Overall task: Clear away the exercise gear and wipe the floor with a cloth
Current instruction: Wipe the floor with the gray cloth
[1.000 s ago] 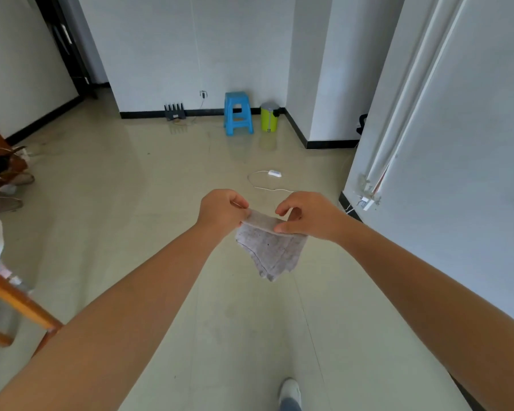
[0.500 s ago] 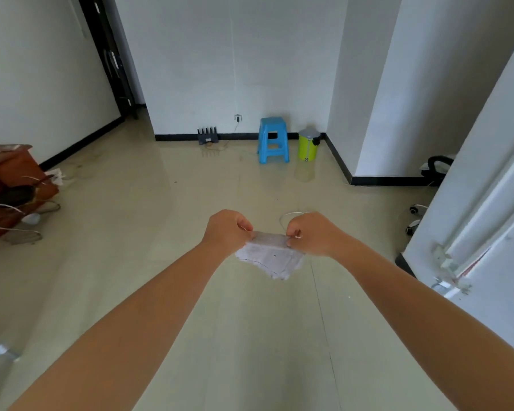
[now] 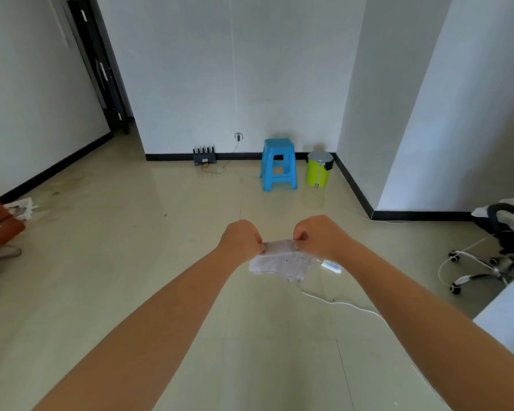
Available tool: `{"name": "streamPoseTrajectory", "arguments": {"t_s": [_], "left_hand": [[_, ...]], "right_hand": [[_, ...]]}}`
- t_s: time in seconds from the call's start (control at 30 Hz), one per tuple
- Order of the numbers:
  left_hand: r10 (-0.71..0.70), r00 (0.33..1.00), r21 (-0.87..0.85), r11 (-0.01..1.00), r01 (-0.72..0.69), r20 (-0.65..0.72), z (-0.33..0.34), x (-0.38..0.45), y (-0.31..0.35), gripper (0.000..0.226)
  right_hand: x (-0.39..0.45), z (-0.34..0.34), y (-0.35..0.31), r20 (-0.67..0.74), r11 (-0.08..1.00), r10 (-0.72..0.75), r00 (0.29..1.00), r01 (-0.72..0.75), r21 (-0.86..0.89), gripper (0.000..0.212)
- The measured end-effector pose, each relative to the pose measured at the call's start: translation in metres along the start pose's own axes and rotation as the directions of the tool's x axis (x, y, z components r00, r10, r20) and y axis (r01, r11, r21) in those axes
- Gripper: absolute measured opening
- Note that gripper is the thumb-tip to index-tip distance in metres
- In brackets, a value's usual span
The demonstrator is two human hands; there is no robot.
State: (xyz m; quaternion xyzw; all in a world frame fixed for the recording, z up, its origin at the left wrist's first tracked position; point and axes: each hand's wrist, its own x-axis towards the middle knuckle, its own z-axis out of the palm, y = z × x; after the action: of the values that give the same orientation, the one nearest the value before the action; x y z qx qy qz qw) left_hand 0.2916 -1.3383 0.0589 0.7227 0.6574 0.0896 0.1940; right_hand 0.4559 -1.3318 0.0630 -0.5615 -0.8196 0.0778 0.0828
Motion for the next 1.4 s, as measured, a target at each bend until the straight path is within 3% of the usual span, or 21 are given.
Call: {"name": "streamPoseTrajectory", "arguments": {"t_s": [0.33,0.53,0.73,0.87,1.07,1.4], "left_hand": [[0.057,0.997,0.027,0.998,-0.056,-0.051,-0.039,0.323,-0.009,0.027],[0.004,0.989,-0.032,0.999,-0.009,-0.148,-0.077,0.519,-0.009,0.026],[-0.001,0.988,-0.053,0.999,-0.007,-0.152,-0.102,0.716,-0.04,0.024],[0.019,0.994,-0.067,0.997,-0.027,-0.11,-0.12,0.862,-0.064,0.016],[0.056,0.998,-0.1,0.993,-0.058,-0.02,-0.146,1.048,-0.07,0.021],[0.013,0.997,-0.184,0.983,0.003,0.082,-0.147,1.37,-0.078,0.016]], "right_hand": [[0.3,0.0,0.137,0.031,1.0,-0.022,0.999,0.021,0.012,0.025],[0.492,-0.02,0.213,0.005,0.999,-0.031,0.999,0.031,-0.019,0.025],[0.68,-0.012,0.274,0.034,0.999,-0.041,0.999,0.042,-0.03,0.023],[0.808,-0.011,0.317,0.05,1.0,0.023,0.998,-0.024,0.011,0.025],[0.974,-0.018,0.386,0.077,0.99,0.13,0.989,-0.134,0.043,0.024],[1.263,0.011,0.54,0.152,0.989,0.133,0.979,-0.141,0.044,0.026]]}}
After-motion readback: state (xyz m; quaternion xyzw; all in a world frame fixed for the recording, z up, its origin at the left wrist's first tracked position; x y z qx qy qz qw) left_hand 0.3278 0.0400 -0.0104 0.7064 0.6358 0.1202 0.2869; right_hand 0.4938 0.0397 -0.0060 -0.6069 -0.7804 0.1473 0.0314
